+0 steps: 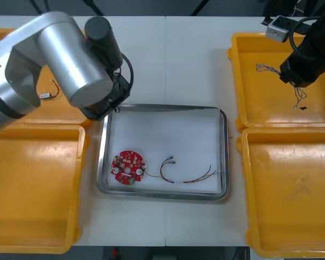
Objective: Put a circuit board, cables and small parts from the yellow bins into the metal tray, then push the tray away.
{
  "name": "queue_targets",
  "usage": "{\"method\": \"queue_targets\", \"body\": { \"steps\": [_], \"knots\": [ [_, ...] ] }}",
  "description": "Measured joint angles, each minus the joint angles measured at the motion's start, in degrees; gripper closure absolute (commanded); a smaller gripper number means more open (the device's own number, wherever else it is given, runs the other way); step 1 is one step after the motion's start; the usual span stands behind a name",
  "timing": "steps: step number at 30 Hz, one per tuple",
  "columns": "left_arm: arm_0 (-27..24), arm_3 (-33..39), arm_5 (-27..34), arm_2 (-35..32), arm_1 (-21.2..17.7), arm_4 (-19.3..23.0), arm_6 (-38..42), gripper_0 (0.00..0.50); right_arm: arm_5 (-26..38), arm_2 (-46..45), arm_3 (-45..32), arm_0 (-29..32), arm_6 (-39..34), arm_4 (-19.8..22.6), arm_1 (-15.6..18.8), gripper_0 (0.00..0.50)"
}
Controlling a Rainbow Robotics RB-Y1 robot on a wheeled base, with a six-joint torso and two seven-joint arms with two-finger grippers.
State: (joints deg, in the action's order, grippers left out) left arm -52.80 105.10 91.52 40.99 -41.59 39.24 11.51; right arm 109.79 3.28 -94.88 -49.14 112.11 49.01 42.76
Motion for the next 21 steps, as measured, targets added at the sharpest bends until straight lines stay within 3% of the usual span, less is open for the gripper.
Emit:
{"method": "queue_targets", "body": {
  "steps": [10,21],
  "knots": [
    [0.6,-3.1,-1.7,6.1,5.7,-3.9,0.0,0.5,0.0,0.0,0.0,0.0,0.0,0.0,0.0,0.5],
    [2.8,-5.9,-5.2,10.2,8.0,-9.9,0.1,0.496,0.0,0.0,0.0,0.0,0.0,0.0,0.0,0.5]
  ]
}}
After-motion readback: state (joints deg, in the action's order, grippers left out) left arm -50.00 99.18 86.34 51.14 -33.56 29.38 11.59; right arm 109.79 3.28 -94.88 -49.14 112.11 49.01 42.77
